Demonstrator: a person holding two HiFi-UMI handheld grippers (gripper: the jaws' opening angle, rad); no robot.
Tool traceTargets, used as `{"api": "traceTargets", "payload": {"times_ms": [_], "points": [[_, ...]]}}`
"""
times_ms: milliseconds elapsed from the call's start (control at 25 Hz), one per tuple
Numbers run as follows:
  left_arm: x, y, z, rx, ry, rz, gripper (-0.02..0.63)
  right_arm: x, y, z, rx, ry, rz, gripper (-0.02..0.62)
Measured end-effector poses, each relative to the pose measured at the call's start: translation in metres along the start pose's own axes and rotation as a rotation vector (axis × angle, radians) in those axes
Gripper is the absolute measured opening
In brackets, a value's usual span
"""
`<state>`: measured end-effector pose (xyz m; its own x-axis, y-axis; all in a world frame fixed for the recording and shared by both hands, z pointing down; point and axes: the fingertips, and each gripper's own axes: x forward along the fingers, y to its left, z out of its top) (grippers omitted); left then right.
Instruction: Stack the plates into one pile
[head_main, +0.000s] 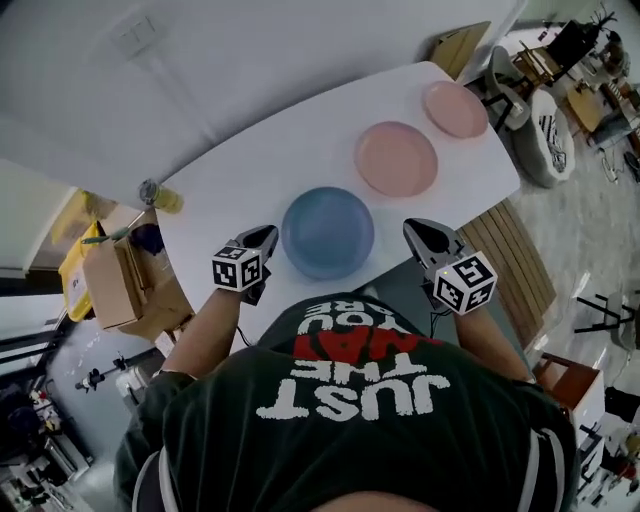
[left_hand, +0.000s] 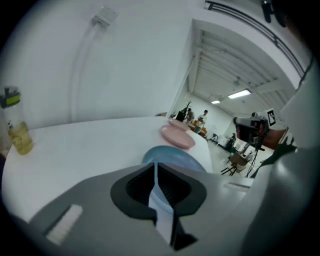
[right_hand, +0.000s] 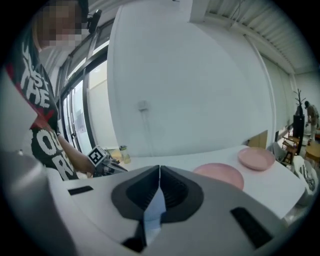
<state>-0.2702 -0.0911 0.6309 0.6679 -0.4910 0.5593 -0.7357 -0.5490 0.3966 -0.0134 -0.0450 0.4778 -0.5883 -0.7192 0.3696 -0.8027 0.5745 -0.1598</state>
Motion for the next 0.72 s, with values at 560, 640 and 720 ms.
{"api": "traceTargets", "payload": {"times_ms": [560,640,720], "points": [[0.059,0.021,-0.09,-0.475,0.285,0.004,0.072,0.018,-0.02,-0.025,0.032,0.061,0.016,0.006],[0.063,0.022,-0.087,-0.566,0.256,0.002,0.044,0.016,-0.022,-0.029,0.037,0.071,0.009,0.006],[0.065,0.02,-0.081,-0.613,0.237,-0.01,0.025,0.015,-0.025,-0.032,0.036,0.078,0.003,0.006]]}}
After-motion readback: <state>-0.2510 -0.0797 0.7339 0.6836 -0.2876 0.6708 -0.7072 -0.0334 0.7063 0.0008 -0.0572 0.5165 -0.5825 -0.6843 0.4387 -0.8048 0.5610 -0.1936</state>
